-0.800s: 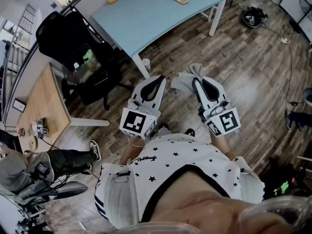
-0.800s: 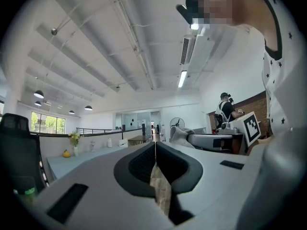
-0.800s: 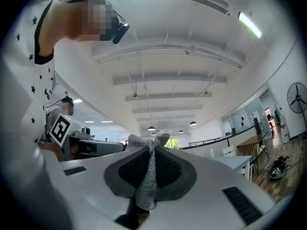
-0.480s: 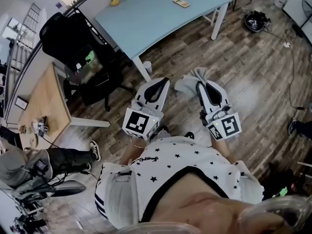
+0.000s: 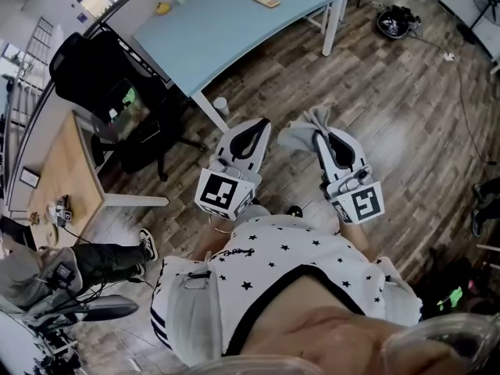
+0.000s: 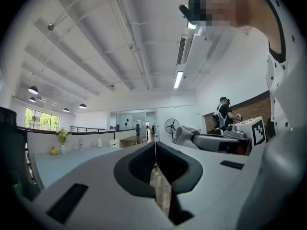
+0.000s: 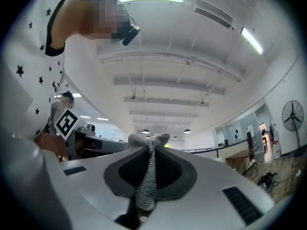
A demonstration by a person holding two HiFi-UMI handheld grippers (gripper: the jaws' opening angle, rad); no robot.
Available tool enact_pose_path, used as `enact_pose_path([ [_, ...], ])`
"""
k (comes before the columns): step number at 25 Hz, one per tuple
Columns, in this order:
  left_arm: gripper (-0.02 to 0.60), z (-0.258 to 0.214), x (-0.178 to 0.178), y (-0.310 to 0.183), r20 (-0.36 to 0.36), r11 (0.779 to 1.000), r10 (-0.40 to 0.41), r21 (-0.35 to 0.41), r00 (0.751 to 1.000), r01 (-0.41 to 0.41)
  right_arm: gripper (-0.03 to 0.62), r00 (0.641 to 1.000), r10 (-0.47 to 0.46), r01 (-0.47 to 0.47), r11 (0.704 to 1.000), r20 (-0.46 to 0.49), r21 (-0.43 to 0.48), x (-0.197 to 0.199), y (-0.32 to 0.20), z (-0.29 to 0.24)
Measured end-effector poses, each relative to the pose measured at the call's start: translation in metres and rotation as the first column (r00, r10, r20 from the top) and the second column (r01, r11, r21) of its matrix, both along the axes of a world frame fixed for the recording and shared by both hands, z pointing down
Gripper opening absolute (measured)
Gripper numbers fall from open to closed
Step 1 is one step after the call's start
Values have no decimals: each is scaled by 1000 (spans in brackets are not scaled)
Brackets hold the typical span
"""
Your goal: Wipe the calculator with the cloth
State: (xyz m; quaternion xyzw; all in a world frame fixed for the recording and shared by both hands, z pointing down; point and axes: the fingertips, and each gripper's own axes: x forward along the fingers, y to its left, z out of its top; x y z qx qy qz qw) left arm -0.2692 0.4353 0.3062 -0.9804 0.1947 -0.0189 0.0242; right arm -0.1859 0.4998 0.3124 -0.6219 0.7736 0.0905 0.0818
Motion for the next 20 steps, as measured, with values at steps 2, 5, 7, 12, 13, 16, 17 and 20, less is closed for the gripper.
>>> enact_pose_path([
  [2, 31, 2, 10, 7, 6, 1000, 18, -5, 1000, -18, 31, 999, 15, -15, 1000, -50, 6, 8, 8, -2],
  [5, 31, 7, 20, 14, 20, 999, 38, -12, 999, -38, 31, 998, 37, -36, 999, -50, 7, 18, 16, -3],
  [7, 31, 10, 26, 15, 23, 999, 48, -16, 999, -48, 31, 998, 53, -53, 999, -41, 5, 23, 17, 0],
  [12, 31, 19, 46, 6, 19, 997, 72, -32, 997, -71, 31, 1000, 21, -21, 999, -4, -31, 33, 10, 8],
  [13, 31, 21, 52, 2, 19, 996, 80, -33, 997, -79, 31, 1000, 29, -30, 999, -5, -30, 38, 7, 7],
  [16, 31, 25, 73, -14, 10, 994, 108, -31, 994, -107, 31, 997, 69, -70, 997, -16, -24, 58, -5, 4],
  [17, 31, 25, 81, -20, 5, 993, 118, -30, 993, -118, 31, 997, 78, -78, 997, -15, -25, 65, -9, 4],
  [20, 31, 22, 104, -39, -14, 990, 139, -19, 990, -140, 31, 995, 100, -101, 994, -20, -29, 86, -27, 2],
])
